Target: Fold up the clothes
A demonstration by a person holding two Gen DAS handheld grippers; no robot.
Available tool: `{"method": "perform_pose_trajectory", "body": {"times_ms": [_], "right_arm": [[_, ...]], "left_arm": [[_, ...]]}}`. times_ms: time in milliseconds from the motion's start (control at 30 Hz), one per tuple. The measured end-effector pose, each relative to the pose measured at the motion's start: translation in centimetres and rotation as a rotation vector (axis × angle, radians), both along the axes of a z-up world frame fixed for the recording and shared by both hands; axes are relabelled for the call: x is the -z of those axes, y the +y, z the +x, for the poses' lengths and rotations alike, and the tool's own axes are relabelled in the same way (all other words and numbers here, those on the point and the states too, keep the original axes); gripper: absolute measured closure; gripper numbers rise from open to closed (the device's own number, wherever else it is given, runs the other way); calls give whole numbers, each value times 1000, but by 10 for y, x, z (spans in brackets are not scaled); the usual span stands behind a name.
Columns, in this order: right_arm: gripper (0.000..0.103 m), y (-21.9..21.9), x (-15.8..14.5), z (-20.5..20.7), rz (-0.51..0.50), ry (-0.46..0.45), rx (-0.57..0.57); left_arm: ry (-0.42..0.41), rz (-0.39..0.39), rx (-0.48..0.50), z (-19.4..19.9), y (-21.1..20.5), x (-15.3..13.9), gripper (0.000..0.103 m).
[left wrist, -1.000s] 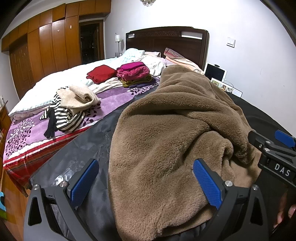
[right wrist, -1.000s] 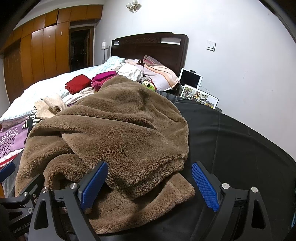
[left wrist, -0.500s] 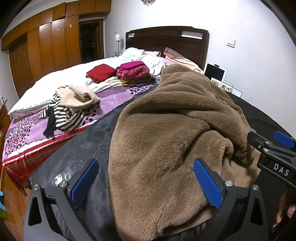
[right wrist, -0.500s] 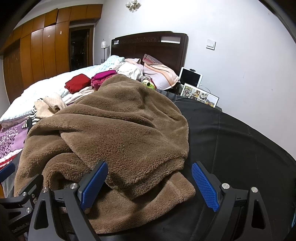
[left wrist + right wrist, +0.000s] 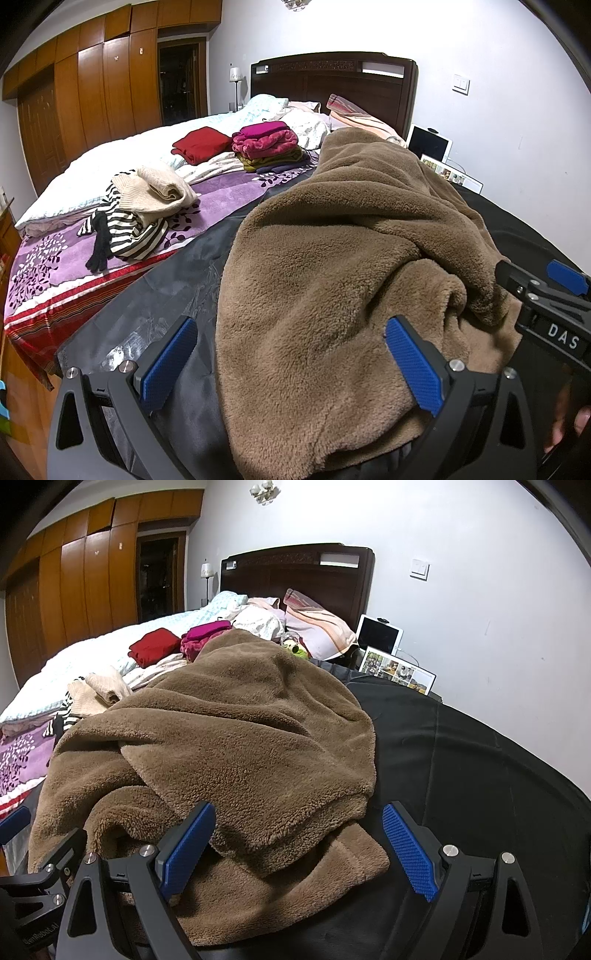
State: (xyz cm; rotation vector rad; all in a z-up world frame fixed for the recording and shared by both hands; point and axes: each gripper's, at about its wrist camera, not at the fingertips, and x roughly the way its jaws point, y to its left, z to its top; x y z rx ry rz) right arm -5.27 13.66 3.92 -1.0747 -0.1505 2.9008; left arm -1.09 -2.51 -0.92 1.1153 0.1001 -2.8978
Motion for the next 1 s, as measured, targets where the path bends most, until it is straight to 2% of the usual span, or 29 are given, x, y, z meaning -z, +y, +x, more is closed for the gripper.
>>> {"method": "perform_pose_trajectory", "body": {"times_ms": [1000], "right_arm": [[9, -1, 3, -1, 11, -6, 6]], "left_arm": [[-6, 7, -1, -1, 1, 3, 1]]}}
